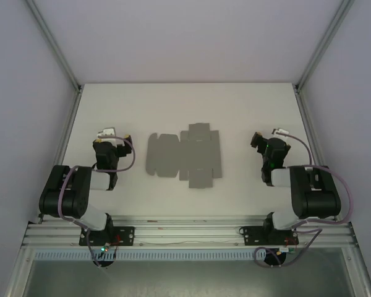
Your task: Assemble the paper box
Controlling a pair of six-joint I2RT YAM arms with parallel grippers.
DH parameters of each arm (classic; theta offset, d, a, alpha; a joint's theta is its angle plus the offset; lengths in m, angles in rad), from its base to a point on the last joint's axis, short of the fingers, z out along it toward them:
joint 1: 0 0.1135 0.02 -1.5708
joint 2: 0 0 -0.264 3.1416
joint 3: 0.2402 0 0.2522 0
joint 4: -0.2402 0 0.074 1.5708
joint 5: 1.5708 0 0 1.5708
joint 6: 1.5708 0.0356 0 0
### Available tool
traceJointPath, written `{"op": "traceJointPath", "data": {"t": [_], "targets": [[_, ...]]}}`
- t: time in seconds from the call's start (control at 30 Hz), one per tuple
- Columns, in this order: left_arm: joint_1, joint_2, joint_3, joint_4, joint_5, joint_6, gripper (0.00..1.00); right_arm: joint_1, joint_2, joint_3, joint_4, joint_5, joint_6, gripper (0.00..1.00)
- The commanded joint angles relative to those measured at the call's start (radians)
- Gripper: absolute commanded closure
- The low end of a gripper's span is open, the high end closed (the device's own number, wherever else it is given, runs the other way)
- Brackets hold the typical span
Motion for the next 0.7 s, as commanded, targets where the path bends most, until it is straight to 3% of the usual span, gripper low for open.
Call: {"op": "traceJointPath", "data": {"t": [0.0,0.6,0.67], "targets": [[0.011,-0.012,0.019,-0.008,0.021,0.014,0.00,-0.004,-0.004,0.020,-0.002,0.004,-0.010,0.00],[0.011,-0.012,0.019,-0.006,0.020,0.014,0.00,-0.004,-0.005,0.019,-0.002,0.000,-0.009,0.00],[0.011,-0.042,0.040,-0.063,-0.001,0.000,0.00,-0.003,-0.010,0.026,-0.008,0.004,-0.008,0.00]]}}
